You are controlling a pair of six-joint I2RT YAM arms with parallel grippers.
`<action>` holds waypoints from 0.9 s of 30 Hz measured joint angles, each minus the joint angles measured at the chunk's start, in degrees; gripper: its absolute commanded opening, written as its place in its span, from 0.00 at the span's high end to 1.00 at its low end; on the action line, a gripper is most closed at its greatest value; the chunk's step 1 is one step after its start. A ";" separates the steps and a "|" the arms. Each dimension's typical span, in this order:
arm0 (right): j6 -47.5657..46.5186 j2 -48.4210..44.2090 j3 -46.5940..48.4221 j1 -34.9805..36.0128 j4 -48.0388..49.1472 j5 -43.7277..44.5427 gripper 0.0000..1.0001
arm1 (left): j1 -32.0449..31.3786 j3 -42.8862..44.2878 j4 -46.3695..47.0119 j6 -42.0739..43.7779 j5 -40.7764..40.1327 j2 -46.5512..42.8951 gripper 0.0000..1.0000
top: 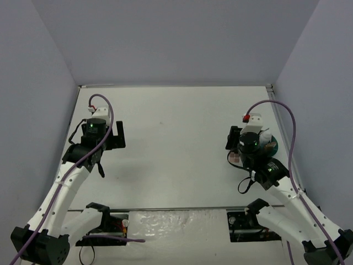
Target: Organize the makeup
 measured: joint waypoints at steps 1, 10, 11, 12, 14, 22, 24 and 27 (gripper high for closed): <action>-0.30 -1.93 -0.78 -0.03 0.02 1.51 1.00 | 0.00 0.00 0.01 0.00 0.14 -0.18 0.03; -4.65 -18.08 -7.14 -0.41 2.90 18.54 1.00 | 0.04 -0.04 0.05 0.00 0.73 -3.25 0.03; -5.28 -19.79 -8.55 -0.43 3.87 20.49 1.00 | 0.04 -0.05 0.06 0.00 0.75 -3.63 0.03; -6.03 -21.67 -10.19 -0.43 4.79 22.16 1.00 | 0.04 -0.08 0.06 0.00 0.76 -4.01 0.03; -8.16 -25.70 -13.67 -0.43 7.23 25.20 1.00 | 0.04 -0.20 0.08 0.00 0.82 -4.66 0.03; -18.45 -30.67 -20.69 -0.79 16.76 29.01 1.00 | 0.04 -0.96 0.41 0.00 0.97 -5.61 0.03; -20.12 -29.77 -20.79 -1.11 18.55 28.98 1.00 | 0.04 -0.96 0.43 0.00 1.06 -5.88 0.03; -21.63 -26.89 -20.73 -2.45 20.35 27.52 1.00 | 0.04 -0.96 0.45 0.00 1.14 -6.46 0.03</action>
